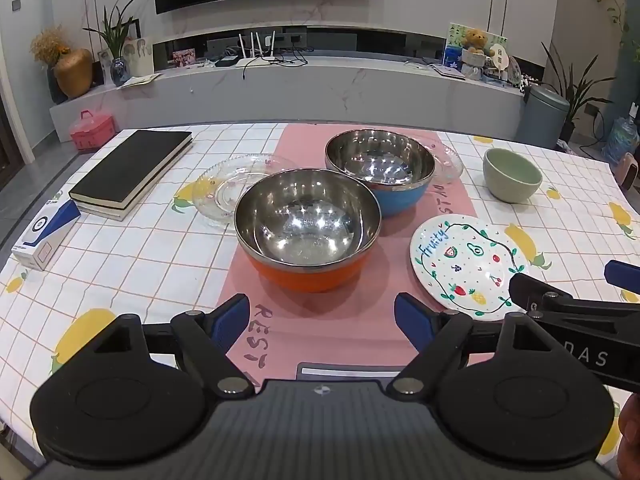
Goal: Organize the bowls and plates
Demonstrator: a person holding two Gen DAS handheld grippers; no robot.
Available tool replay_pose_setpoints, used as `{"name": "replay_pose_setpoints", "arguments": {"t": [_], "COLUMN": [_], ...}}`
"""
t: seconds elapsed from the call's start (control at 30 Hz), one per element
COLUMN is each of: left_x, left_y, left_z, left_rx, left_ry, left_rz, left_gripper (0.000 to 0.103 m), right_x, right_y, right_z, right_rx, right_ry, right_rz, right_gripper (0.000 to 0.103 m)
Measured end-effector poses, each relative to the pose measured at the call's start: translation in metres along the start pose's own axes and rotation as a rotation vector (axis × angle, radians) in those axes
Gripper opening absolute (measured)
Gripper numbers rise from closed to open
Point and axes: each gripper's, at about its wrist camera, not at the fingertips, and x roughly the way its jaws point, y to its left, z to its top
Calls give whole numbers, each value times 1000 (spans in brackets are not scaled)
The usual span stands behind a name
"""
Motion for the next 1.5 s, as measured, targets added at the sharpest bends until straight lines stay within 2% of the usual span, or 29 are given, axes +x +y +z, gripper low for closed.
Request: {"name": "replay_pose_setpoints", "arguments": {"t": [1.5], "left_x": [0], "left_y": [0], "left_z": [0], "left_rx": [-4], "left_ry": [1], "left_rz": [-6], "left_gripper": [96], "right_x": [6], "right_y": [-2], "right_z": [1], "right_rx": [14], "right_ry": [24], "right_rz": [2], "right_gripper": [100]}}
